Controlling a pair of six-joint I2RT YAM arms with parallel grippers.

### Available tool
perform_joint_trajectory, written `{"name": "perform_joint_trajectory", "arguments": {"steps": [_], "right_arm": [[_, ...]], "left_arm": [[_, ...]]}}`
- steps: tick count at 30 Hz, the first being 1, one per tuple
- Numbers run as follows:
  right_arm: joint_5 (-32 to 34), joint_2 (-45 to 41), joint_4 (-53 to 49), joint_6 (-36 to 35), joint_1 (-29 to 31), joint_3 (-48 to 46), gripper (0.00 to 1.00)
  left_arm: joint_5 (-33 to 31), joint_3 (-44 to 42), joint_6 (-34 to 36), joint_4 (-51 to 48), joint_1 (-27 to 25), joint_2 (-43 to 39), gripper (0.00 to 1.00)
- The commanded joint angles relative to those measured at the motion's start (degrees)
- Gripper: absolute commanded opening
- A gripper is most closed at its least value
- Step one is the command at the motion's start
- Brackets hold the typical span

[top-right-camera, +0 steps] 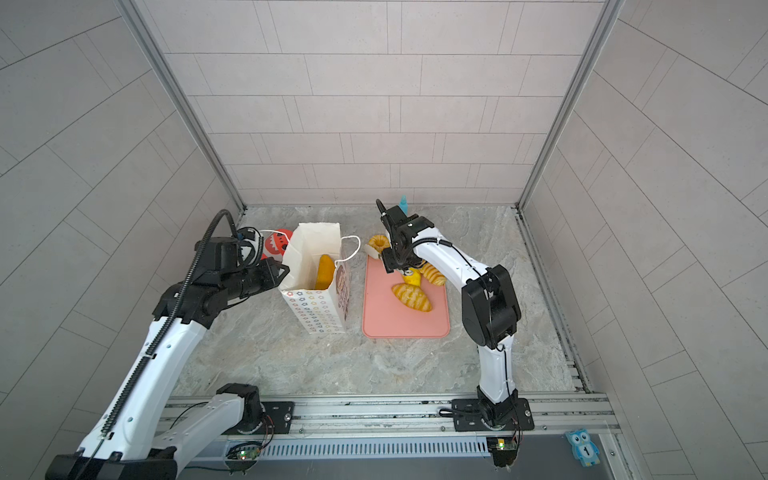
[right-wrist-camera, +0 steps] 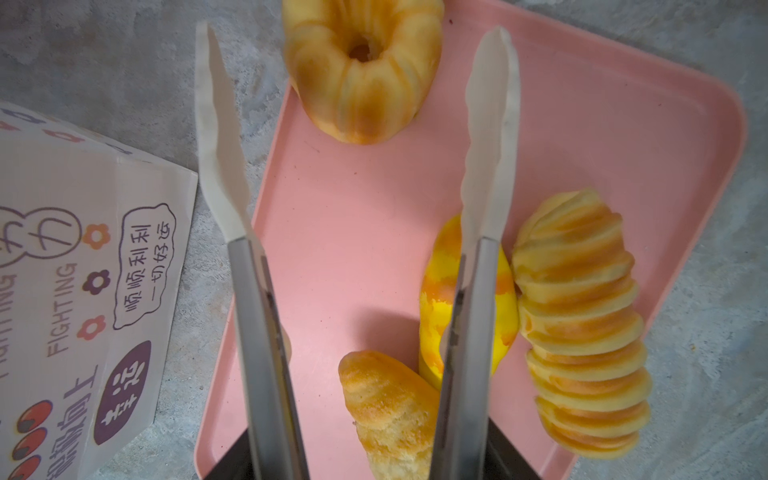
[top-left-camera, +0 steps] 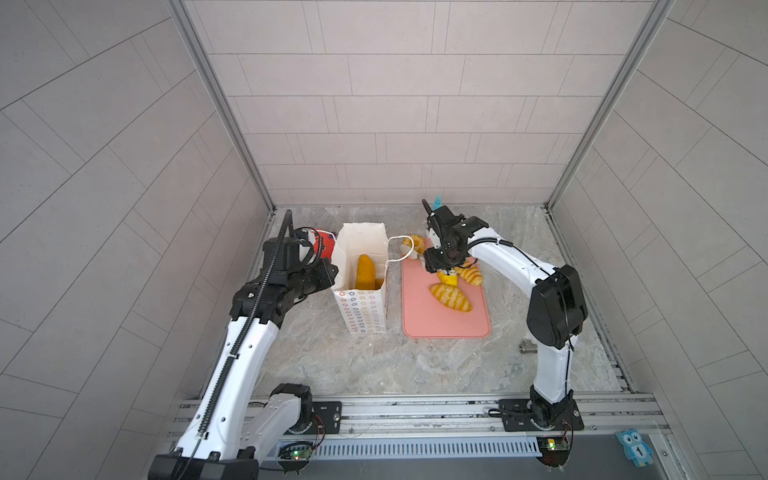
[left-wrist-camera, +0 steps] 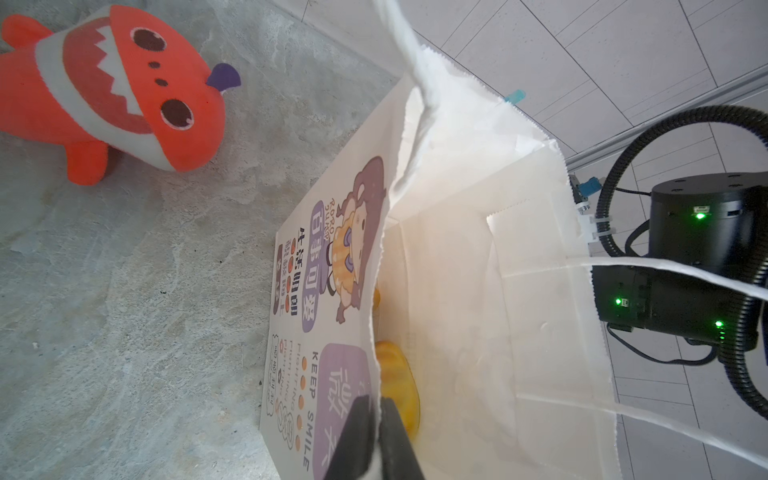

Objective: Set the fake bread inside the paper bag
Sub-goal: 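Lower the tongs around the ring donut and squeeze them shut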

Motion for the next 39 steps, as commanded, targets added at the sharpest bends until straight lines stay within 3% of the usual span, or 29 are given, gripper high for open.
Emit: {"name": "perform_joint_trajectory", "arguments": {"steps": [1,23,39], "right_arm": [[0.19,1.30,-0.88,-0.14,0.00,2.47,0.64],[-0.45,10.32,-2.73,0.03,-0.78,11.34,0.60],[0.40,6.32,-2.88,0.15,-1.22,9.60,0.47]], "left_arm": [[-0.52,0.69,0.81,-0.38,0.27,0.11,0.11],[-0.99,0.82,1.52,-1.12,0.27,-0.19,0.11],[-1.04,0.95,1.45,-1.39,0.29,-0.51,0.11]]}}
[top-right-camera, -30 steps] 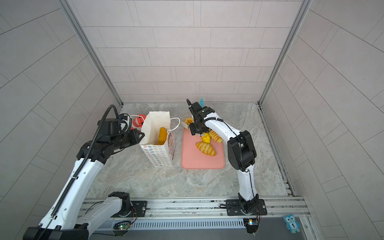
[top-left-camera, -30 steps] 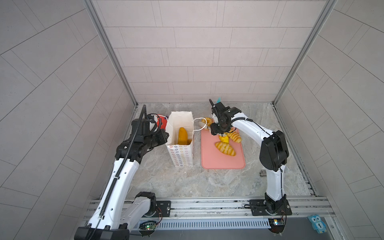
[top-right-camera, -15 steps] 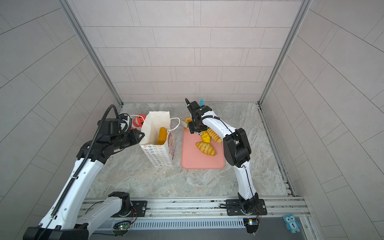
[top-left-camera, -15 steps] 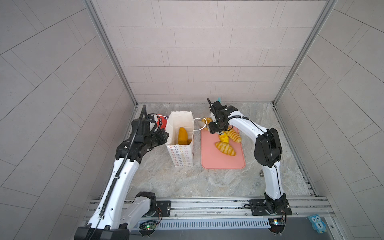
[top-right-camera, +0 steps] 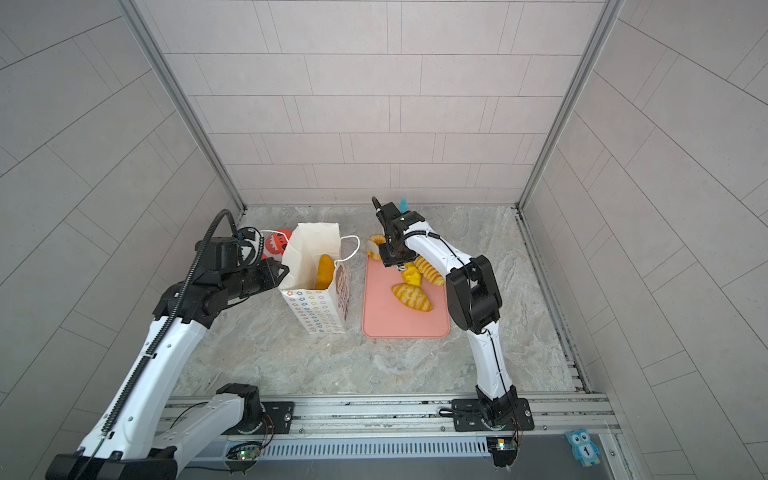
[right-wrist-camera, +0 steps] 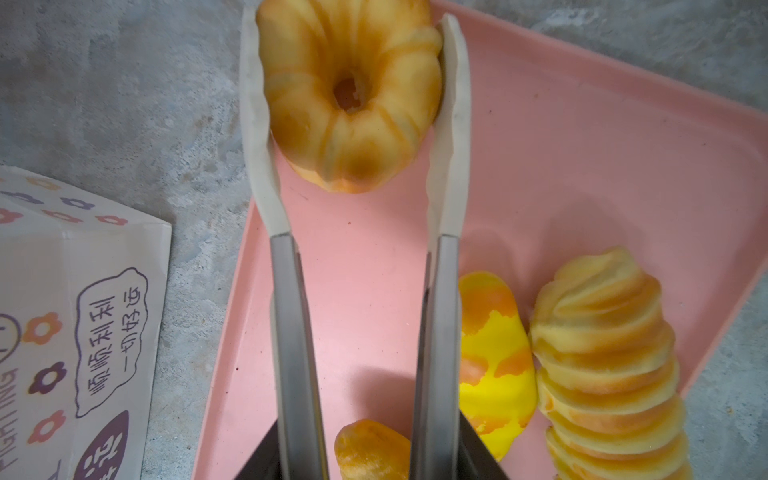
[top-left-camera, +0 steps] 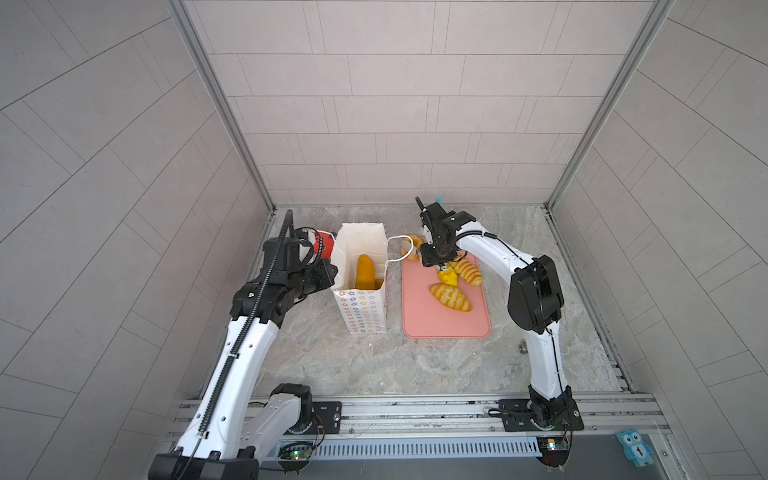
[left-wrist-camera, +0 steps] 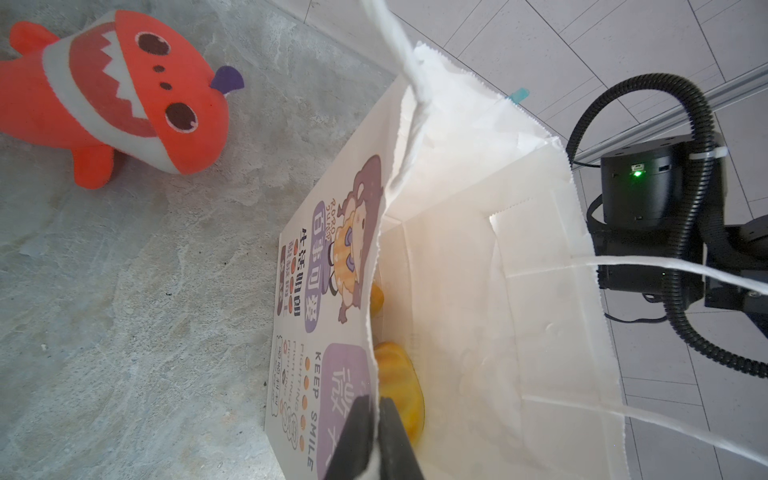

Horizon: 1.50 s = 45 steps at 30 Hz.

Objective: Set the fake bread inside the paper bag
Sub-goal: 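Lower the tongs around the ring donut and squeeze them shut, then lift the ring donut in the tongs up off the tray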

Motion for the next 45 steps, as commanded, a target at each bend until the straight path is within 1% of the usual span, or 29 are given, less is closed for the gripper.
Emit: {"name": "perform_joint_trajectory", "arguments": {"steps": [1,17,32,36,41,45], "right_arm": [[0.74,-4.10,-0.78,-0.04,-0.34,-0.49,0.47],[1.05,-13.30,-0.76,0.06,-0.91,-4.17,0.45],[2.12,-23.36,-0.90,0.17,-1.49,-9.03,0.44],[2.84,-25.81,0.22,-0.07,-1.58,-10.82,0.44],[3.12,-29.49,4.09,-0.33,-1.66,-14.12,0.45],[3.20,-30.67,3.46,-0.27,-1.75,-13.38,0.45]], "left_arm": [[-0.63,0.93,0.75,-1.26,0.28,-0.64,0.11],[-0.54,1.04,0.32,-1.15,0.27,-0.68,0.11],[-0.45,1.20,0.31,-1.15,0.22,-0.63,0.11],[-0.45,1.21,0.40,-1.14,0.29,-0.67,0.11],[-0.25,1.22,0.34,-0.98,0.29,-0.42,0.11],[-0.18,1.48,0.35,-0.88,0.26,-0.29,0.12]]}}
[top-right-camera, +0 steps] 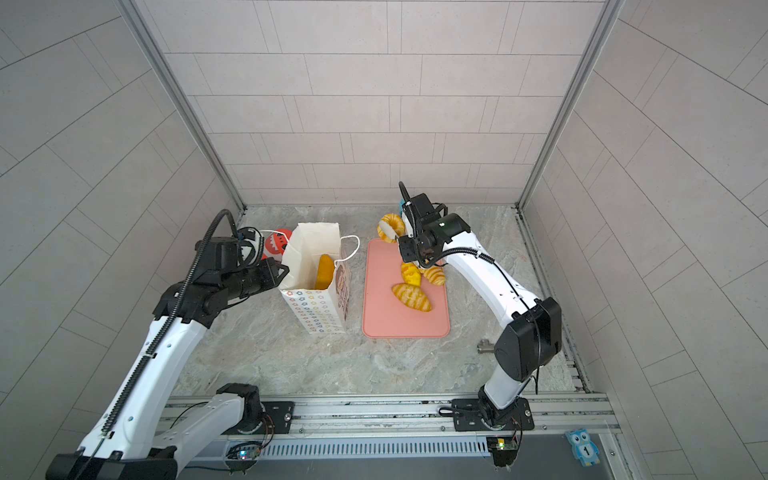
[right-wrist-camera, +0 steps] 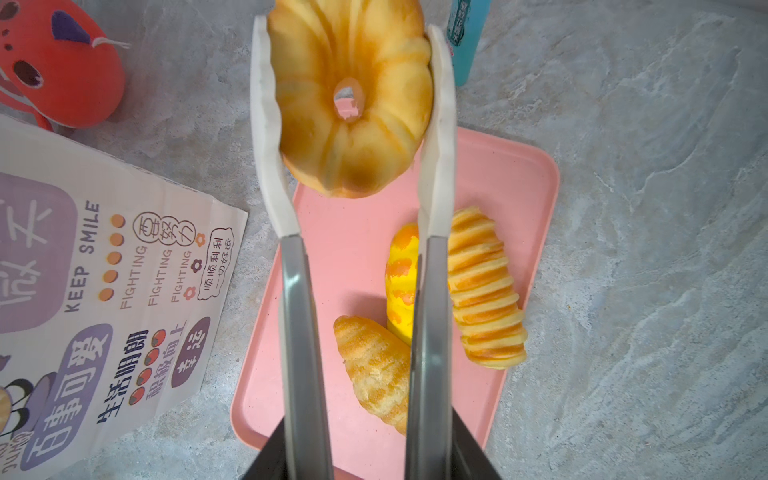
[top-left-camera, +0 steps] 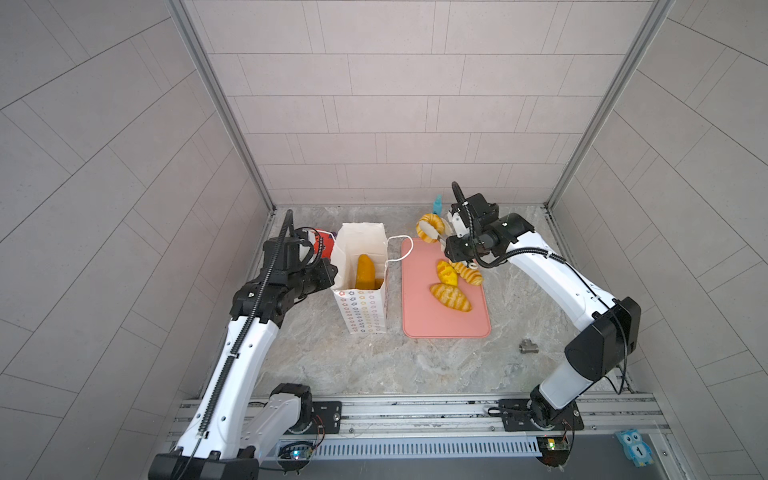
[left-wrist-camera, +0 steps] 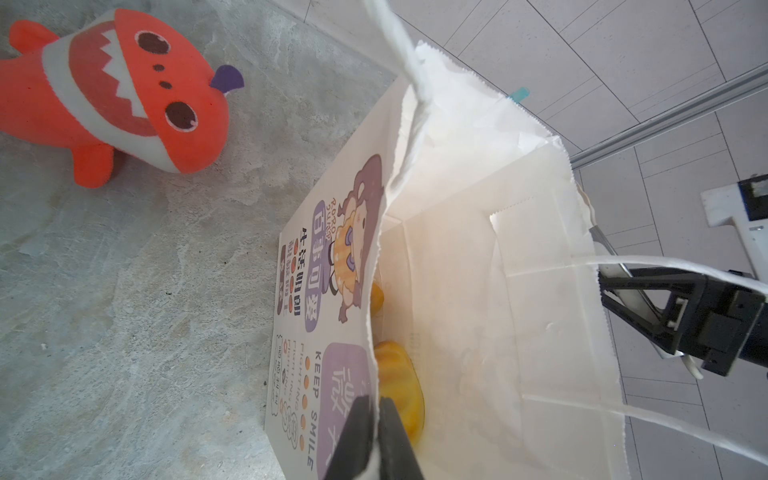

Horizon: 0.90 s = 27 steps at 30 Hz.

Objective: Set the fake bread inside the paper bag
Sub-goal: 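Lift the ring donut in the tongs up off the tray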

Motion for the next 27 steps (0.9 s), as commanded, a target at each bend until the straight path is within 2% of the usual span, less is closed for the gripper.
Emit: {"name": "perform_joint_trajectory", "arguments": {"steps": [1,27], "right_arm": [[1.23,-3.13,2.22,-0.32,-0.27,1.20,0.45],[1.48,-11.09,-1.30,-0.35,-0.36,5.02,0.45]], "left_arm": [[-0.21,1.53,0.37,-0.79,0.24,-0.20,0.11],[0.36,1.86,-0.18,-0.26,0.28,0.27,0.11]]}}
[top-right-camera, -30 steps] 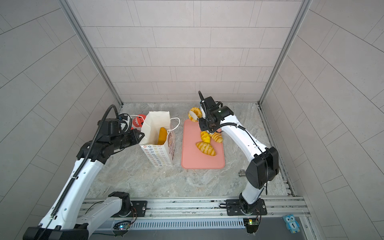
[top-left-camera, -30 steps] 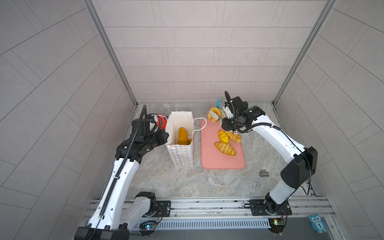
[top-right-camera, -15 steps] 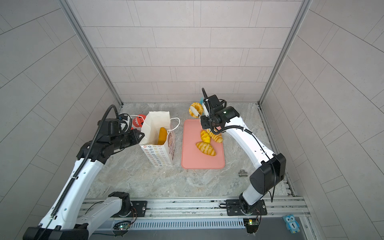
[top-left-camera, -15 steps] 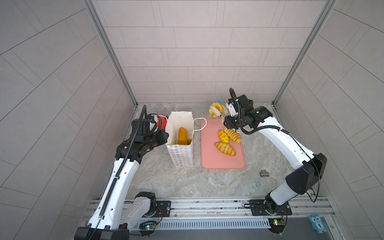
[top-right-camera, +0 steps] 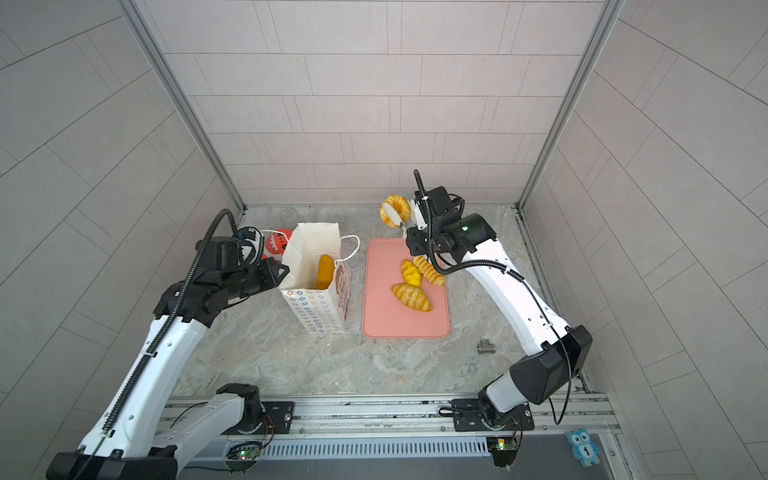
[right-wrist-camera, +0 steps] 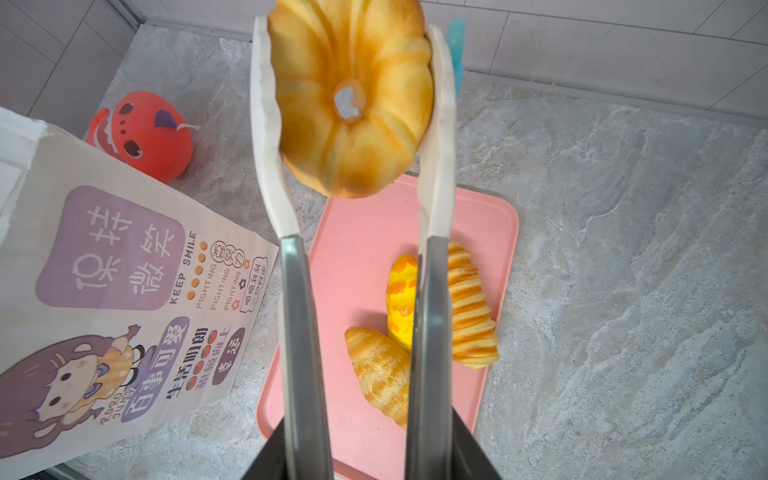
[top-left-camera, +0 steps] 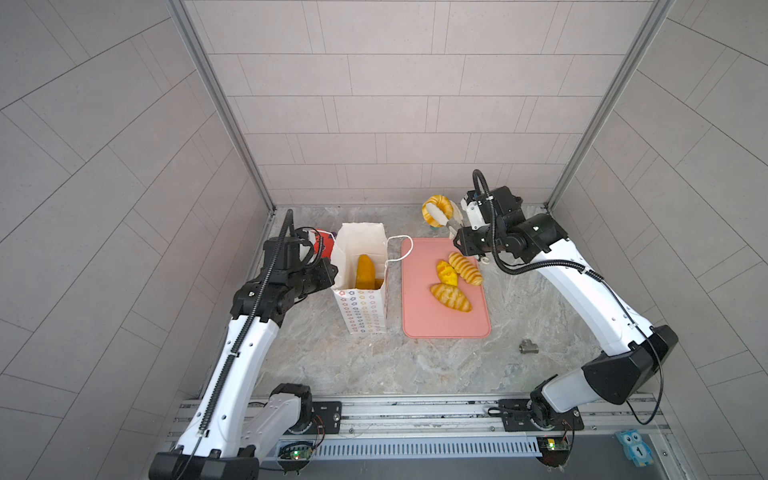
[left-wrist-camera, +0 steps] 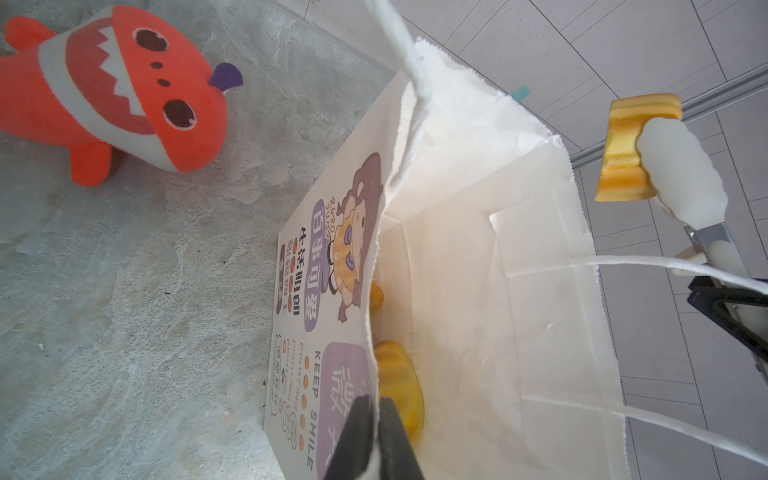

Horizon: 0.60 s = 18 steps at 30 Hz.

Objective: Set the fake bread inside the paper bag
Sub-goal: 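Lift the ring donut in the tongs up off the tray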

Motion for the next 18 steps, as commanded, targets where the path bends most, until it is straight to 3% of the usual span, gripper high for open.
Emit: {"name": "perform_joint_trajectory", "arguments": {"steps": [1,18], "right_arm": [[0.50,-3.26,0.49,-0.23,-0.29,2.21,0.45],[-3.13,-7.04,0.82,0.74,-0.16,5.68,0.45]], "left_arm": [[0.10,1.70,-0.14,-0.29,0.29,-0.04,0.11],[0.18,1.54,-0.28,-0.20,0.29,-0.27,0.11]]}}
